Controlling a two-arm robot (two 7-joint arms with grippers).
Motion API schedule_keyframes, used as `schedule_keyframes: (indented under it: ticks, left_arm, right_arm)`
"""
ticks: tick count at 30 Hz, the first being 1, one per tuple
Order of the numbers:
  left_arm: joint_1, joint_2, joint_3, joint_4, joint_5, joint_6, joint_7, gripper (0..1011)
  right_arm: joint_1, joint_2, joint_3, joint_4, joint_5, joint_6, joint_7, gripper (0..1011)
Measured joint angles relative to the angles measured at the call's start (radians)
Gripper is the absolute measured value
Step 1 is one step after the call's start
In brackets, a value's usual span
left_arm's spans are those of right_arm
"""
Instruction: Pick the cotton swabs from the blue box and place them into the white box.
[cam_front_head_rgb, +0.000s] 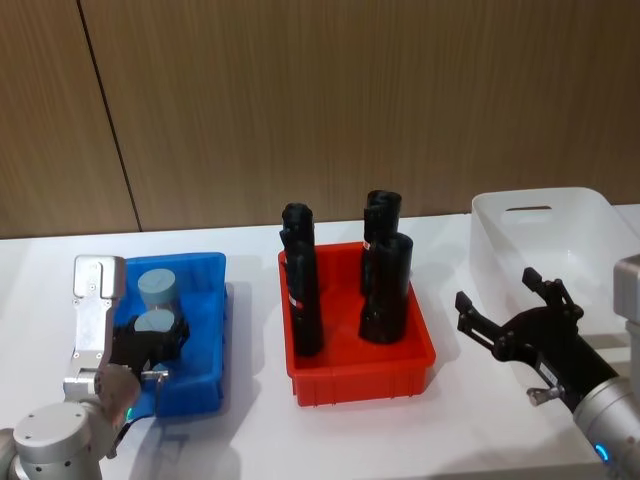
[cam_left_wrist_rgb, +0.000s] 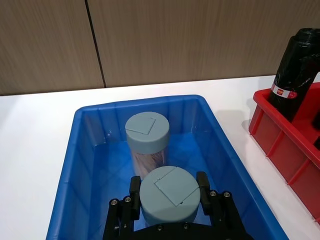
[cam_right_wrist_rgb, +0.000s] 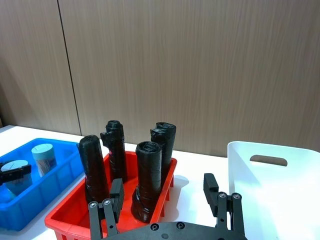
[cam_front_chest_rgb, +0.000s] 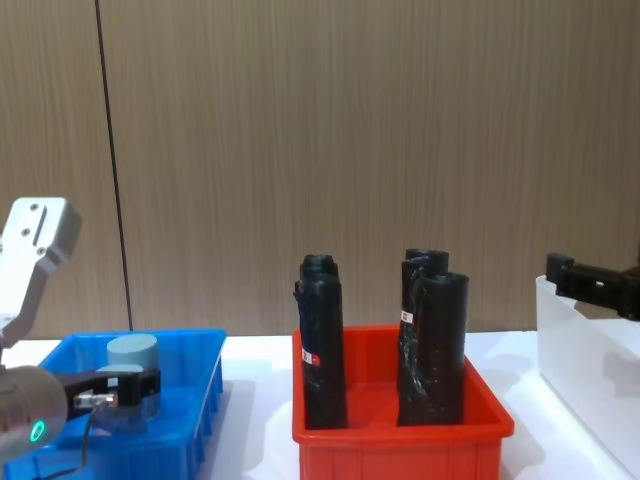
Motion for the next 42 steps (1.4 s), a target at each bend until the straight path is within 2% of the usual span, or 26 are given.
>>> schedule_keyframes:
  ticks: [2, 13, 21, 33, 42]
  left_arm:
    - [0.0, 0.0, 0.0, -0.008, 0.011, 0.003, 0.0, 670]
    - [0.009, 0.012, 0.002, -0.093, 0.089, 0.015, -0.01, 670]
    - [0.01, 0.02, 0.002, -0.173, 0.132, 0.005, -0.066, 670]
    - [-0.007, 0.02, 0.001, -0.245, 0.132, -0.013, -0.184, 670]
    - [-0.036, 0.004, 0.005, -0.272, 0.092, -0.023, -0.303, 670]
  right_arm:
    - [0.0, 0.0, 0.0, 0.0, 0.0, 0.0, 0.0, 1002]
    - [0.0, 0.0, 0.0, 0.0, 0.0, 0.0, 0.0, 1002]
    - [0.0, 0.0, 0.0, 0.0, 0.0, 0.0, 0.0, 1002]
    - [0.0, 0.0, 0.0, 0.0, 0.0, 0.0, 0.0, 1002]
    - [0.0, 0.0, 0.0, 0.0, 0.0, 0.0, 0.0, 1002]
